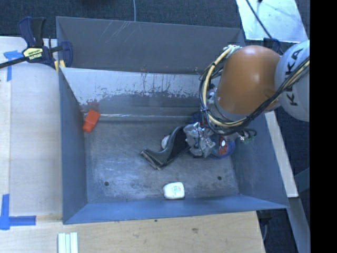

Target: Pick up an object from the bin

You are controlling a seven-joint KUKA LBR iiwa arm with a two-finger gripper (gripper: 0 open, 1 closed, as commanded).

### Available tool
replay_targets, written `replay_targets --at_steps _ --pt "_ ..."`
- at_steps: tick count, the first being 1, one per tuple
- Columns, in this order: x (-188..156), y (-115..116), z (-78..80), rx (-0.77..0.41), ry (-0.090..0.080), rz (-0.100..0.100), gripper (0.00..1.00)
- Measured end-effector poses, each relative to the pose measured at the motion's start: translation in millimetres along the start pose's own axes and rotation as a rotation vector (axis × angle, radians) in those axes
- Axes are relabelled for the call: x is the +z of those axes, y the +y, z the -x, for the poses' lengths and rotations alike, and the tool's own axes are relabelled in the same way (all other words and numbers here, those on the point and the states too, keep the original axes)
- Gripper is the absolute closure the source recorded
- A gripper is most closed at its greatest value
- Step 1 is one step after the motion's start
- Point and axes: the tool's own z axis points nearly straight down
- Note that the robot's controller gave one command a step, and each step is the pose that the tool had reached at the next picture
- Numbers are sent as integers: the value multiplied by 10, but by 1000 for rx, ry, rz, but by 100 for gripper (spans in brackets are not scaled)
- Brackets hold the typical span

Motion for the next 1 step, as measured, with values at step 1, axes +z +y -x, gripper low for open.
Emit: replay_targets --at_steps 1 --pt "-1149 14 158 -18 -1 1 100"
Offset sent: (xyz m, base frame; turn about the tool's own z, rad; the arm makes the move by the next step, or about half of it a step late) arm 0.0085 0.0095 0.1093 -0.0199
